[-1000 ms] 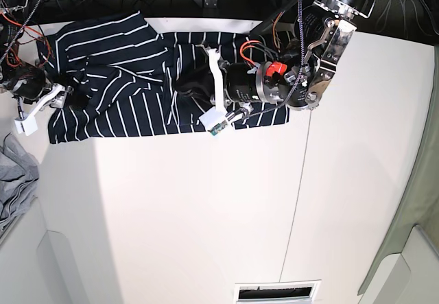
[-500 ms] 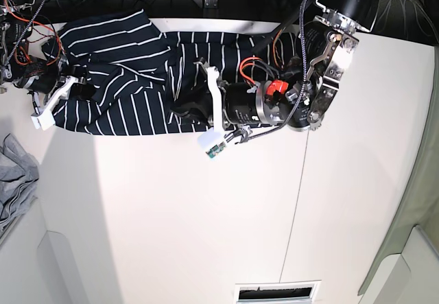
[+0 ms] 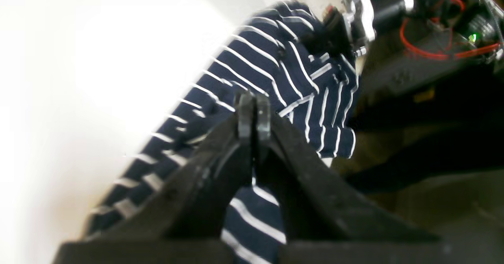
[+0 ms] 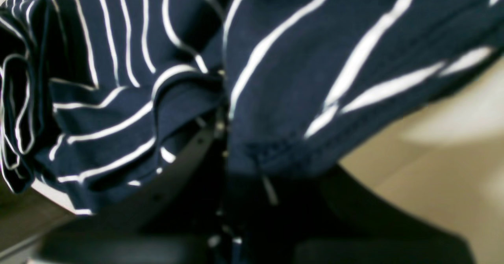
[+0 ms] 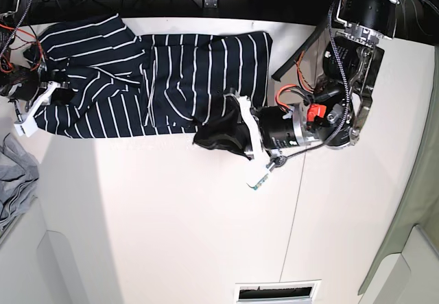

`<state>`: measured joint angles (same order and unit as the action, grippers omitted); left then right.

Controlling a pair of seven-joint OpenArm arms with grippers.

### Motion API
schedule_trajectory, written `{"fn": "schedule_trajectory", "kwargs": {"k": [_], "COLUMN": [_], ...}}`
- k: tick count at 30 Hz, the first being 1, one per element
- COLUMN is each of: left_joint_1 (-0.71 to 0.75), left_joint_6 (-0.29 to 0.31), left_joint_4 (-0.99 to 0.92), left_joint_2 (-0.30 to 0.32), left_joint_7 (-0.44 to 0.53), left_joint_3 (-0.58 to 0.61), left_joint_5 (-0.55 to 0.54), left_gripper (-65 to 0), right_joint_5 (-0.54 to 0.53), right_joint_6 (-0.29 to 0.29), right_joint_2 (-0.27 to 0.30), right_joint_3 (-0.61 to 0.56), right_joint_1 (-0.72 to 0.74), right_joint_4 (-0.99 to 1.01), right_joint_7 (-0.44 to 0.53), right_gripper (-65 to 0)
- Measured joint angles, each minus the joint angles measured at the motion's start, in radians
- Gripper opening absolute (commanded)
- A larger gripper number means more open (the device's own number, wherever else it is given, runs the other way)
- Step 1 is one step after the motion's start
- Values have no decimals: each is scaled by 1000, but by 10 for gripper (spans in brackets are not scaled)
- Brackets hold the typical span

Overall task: Layout the t-shirt on the table in an organized manner, then fold the t-shirt properly
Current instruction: 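Fold the bundle over again with both grippers and release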

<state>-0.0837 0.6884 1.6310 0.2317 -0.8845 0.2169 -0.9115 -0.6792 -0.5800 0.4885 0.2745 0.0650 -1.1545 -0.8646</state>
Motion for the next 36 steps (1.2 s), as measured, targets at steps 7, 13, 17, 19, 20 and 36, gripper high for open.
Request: {"fn": "schedule_trajectory", "kwargs": {"k": [7,13,17,19,20,36], "left_joint_1": [28,162,247,279,292,278], "left_joint_6": [0,1,0,0,0,6], "left_joint_4": [0,-3,-43,-49,-51,-246], "left_joint_2": [69,82,82,81,82,-60], "left_joint_7": [-6,15,55,78,82,174], "left_joint_3": [-130,-229,-235,-235,-235,-188], "left_joint_5": [4,103,198,196,198,246], "left_gripper": [-650,-650,-650,-650,-650,-650], "right_joint_5": [-22,-87,-162,-169,-173,-106], "right_joint_6": [0,5,2,0,0,-1], "right_joint_2": [26,10,-57,-94,-114,-342], "right_joint_3": [0,1,1,-2,-2,-233], "right_joint_1": [44,68,68,68,68,21], "right_joint_4": [1,-69,-200,-240,-256,-438], "right_joint_7": [-40,-114,-189,-188,-191,-172], "right_gripper": [-650,-650,-650,-650,-650,-650]}}
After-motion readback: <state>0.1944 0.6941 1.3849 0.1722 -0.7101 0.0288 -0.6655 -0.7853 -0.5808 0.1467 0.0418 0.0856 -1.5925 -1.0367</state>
